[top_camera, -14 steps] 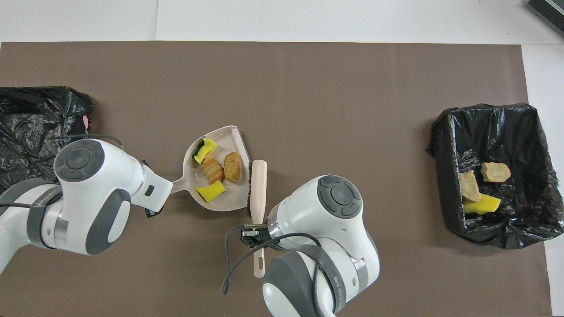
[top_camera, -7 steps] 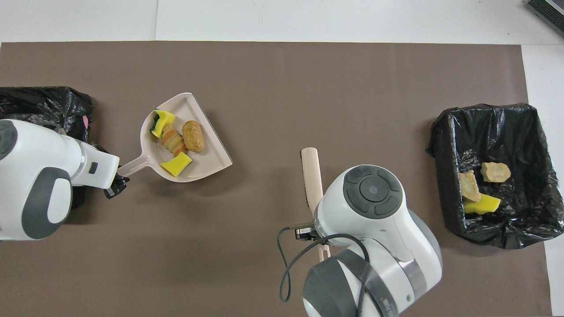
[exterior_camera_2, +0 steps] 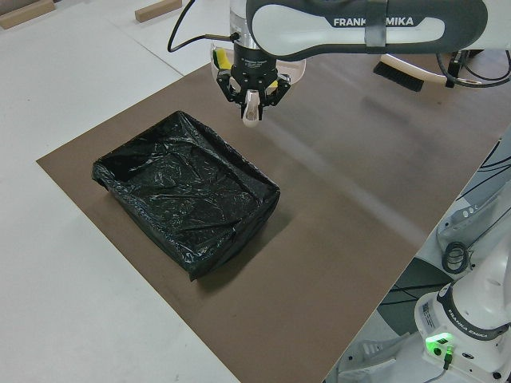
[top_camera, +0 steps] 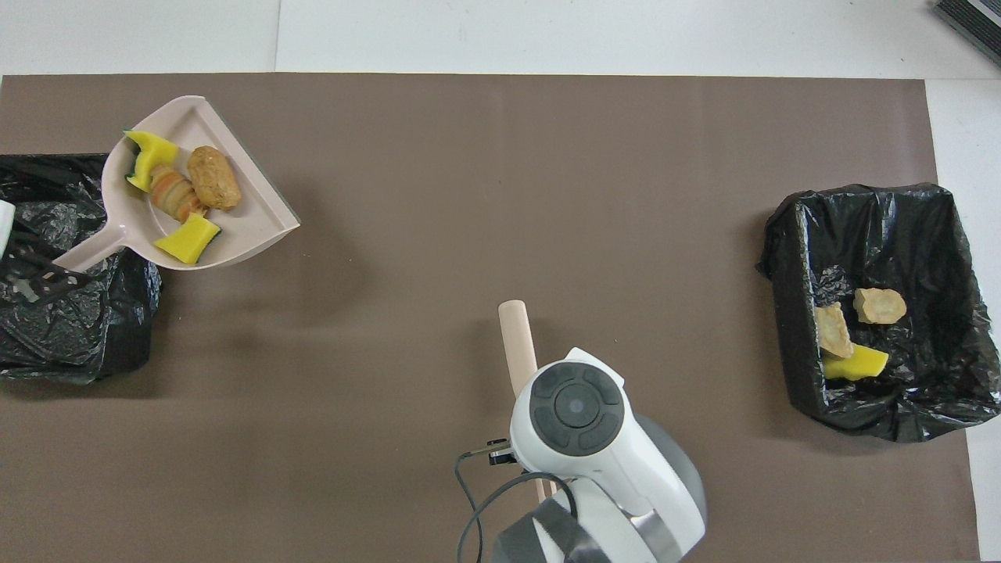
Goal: Sweep and dump trash in bin
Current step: 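Carry the loaded dustpan with the left gripper toward the nearer bin, then tip the dustpan over the bin with the left gripper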
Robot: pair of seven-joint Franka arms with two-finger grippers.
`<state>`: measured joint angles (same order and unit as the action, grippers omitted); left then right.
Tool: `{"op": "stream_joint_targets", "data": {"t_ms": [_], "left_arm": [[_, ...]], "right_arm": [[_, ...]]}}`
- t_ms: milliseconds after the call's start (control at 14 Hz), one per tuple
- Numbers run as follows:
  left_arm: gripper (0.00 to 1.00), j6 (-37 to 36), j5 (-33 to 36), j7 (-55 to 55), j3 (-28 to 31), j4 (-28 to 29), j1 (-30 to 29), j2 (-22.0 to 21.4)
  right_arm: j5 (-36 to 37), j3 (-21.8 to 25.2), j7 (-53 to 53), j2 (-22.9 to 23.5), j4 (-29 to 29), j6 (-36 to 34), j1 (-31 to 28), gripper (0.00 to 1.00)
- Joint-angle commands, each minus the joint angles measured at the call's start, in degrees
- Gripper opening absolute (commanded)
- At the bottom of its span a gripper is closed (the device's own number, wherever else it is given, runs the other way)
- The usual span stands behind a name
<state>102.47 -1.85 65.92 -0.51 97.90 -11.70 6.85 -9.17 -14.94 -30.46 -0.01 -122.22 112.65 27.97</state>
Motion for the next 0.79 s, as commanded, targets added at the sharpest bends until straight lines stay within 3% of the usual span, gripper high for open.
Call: {"op": "stream_joint_targets", "data": {"t_ms": [0, 215, 502, 573, 645, 717], "left_arm": [[0.0, -3.9, 0.3, 3.3, -0.5, -7.0, -7.6, 4.1], [0.0, -5.8, 3.8, 3.5, -0.5, -10.1, -14.5, 5.4], [0.0, -6.1, 17.5, 7.5, -0.5, -14.8, -16.2, 8.4], [0.0, -5.8, 20.5, 9.3, -0.5, -14.8, -16.0, 8.4], [0.0, -6.0, 24.6, 9.7, -0.7, -14.8, -15.4, 8.4], [0.0, -6.3, 27.8, 9.8, -1.2, -14.8, -15.0, 8.4]], "right_arm": [[2.8, -0.2, -5.7, 4.2, 0.1, 4.5, 4.6, 0.0], [2.8, -0.2, -14.2, 6.0, 0.0, 5.7, 7.7, 0.0], [1.7, -0.5, -17.7, 5.7, -1.3, 6.6, 10.3, 0.02], [1.7, -0.5, -17.6, 5.7, -1.5, 7.4, 10.3, 0.4], [2.0, -0.4, -17.6, 5.7, -0.9, 6.6, 10.4, 0.99], [2.0, -0.4, -17.6, 5.9, -0.3, 6.6, 10.4, 1.0]]}}
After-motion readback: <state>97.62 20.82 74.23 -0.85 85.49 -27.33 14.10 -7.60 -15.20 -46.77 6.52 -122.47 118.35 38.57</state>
